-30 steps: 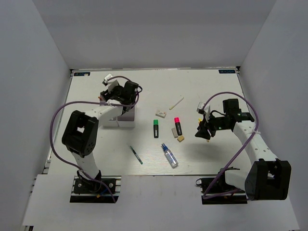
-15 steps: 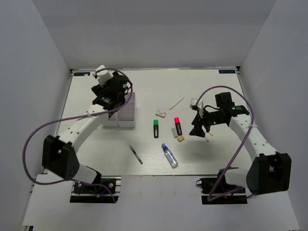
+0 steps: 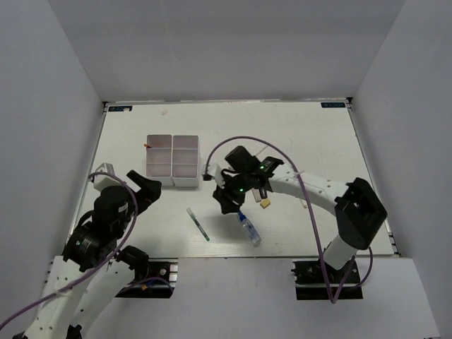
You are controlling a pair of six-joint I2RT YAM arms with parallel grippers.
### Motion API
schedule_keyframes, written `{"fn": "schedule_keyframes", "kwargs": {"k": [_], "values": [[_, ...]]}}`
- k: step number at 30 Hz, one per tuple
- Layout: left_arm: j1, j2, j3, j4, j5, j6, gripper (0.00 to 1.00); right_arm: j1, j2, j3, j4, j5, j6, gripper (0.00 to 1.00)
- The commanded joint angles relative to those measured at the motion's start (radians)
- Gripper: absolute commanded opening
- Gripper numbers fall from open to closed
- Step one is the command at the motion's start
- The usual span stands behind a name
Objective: Sort the stationery into containers
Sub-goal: Pick up the pen from the center of the board.
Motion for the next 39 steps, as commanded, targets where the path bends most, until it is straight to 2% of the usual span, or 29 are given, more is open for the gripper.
{"fn": "schedule_keyframes", "kwargs": {"k": [1,2,3,4,7,15,21,24,31,39], "values": [[0.0,-0.025,-0.003,-0.11,0.081,-0.038,0.99,0.072,0.048,0.103,0.11,0.135,0.224,0.56],[0.009,-0.025,-0.002,-0.123,0.092,-0.038,0.99,0.112,0.08,0.114,0.121,0.171,0.247,0.59],[0.009,-0.037,0.007,-0.144,0.102,-0.013,0.99,0.126,0.121,0.157,0.126,0.173,0.276,0.67],[0.009,-0.047,0.017,-0.156,0.102,-0.013,0.99,0.138,0.141,0.171,0.13,0.181,0.299,0.69],[0.018,-0.093,0.037,-0.195,0.115,0.01,0.99,0.209,0.22,0.224,0.166,0.231,0.345,0.7],[0.018,-0.176,0.08,-0.302,0.115,0.01,0.99,0.276,0.397,0.335,0.181,0.443,0.448,0.69],[0.018,-0.176,0.091,-0.325,0.106,0.01,0.99,0.304,0.471,0.37,0.147,0.605,0.502,0.62],[0.018,-0.176,0.091,-0.325,0.106,0.019,0.99,0.318,0.494,0.372,0.129,0.613,0.513,0.59],[0.018,-0.176,0.082,-0.307,0.106,0.028,0.99,0.344,0.494,0.328,0.1,0.592,0.54,0.45],[0.018,-0.176,0.071,-0.288,0.135,0.038,0.99,0.341,0.462,0.286,0.062,0.474,0.553,0.2]]}}
